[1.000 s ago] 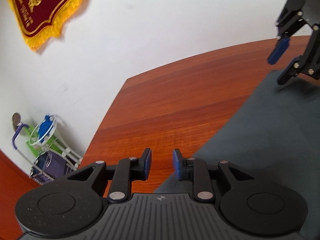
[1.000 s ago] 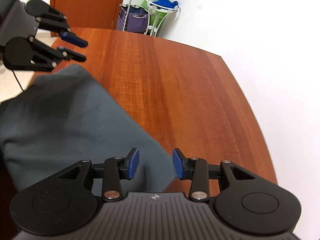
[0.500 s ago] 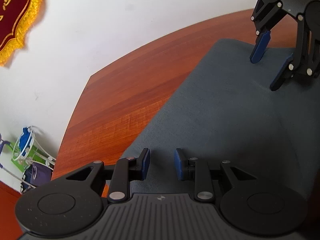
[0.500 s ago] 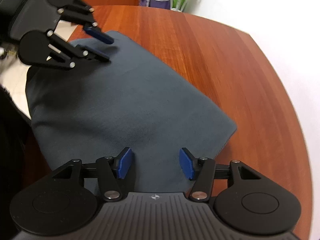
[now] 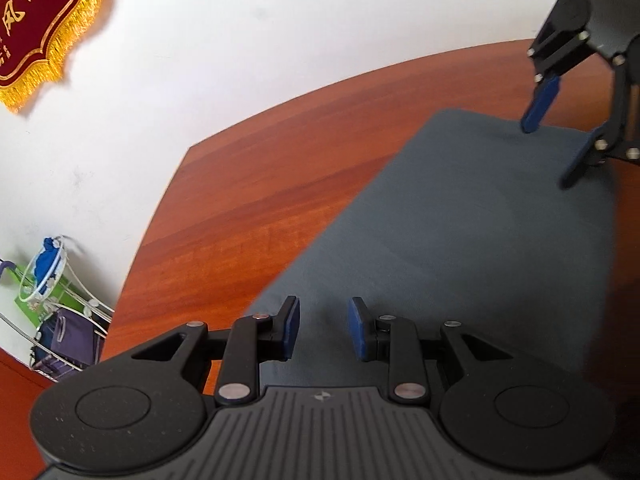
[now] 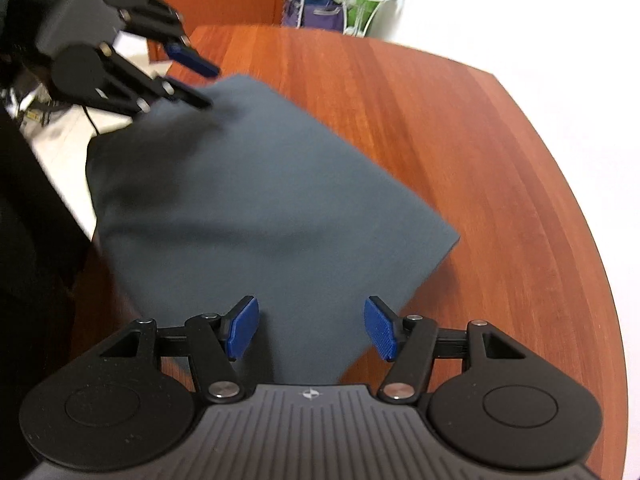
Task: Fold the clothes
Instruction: 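Press and smooth the folded trousers with both open grippers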
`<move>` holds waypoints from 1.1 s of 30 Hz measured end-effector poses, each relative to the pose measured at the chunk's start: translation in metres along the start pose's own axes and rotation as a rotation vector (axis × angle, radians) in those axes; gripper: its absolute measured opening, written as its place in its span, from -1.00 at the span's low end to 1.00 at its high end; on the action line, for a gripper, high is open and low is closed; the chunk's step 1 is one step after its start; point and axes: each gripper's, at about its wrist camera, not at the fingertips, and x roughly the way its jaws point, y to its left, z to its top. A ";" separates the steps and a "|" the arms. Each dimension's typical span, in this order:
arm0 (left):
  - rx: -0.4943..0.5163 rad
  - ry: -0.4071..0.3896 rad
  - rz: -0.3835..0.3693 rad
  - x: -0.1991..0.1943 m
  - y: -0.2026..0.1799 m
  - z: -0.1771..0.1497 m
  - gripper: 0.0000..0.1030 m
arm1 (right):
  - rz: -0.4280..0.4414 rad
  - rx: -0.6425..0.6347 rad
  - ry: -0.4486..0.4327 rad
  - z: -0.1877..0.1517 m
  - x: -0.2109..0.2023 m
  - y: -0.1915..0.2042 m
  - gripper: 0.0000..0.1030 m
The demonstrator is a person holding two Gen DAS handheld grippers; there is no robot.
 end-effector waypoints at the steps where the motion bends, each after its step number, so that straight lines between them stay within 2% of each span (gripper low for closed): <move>1: 0.002 0.005 -0.012 -0.004 -0.004 -0.003 -0.47 | 0.002 0.005 0.000 -0.002 0.002 0.000 0.28; 8: -0.054 0.069 -0.067 -0.014 -0.022 -0.016 -0.42 | 0.011 -0.011 0.028 -0.006 0.025 0.006 0.28; 12: -0.054 0.094 -0.044 -0.011 -0.029 -0.023 -0.42 | 0.023 0.036 0.004 -0.015 0.024 0.003 0.28; 16: -0.007 0.079 -0.017 -0.003 -0.038 -0.035 -0.40 | 0.024 0.069 -0.008 -0.022 0.022 0.004 0.28; 20: 0.000 0.068 -0.013 -0.006 -0.035 -0.030 -0.40 | 0.014 0.084 0.005 -0.028 0.022 0.007 0.28; 25: -0.022 0.002 -0.080 -0.041 -0.033 -0.045 -0.40 | -0.015 -0.012 -0.026 -0.021 -0.003 0.031 0.28; 28: 0.002 -0.008 -0.136 -0.053 -0.041 -0.049 -0.40 | 0.027 -0.067 -0.053 -0.011 -0.005 0.047 0.27; 33: -0.005 -0.009 -0.169 -0.051 -0.051 -0.048 -0.40 | 0.087 -0.134 -0.083 0.007 0.007 0.070 0.27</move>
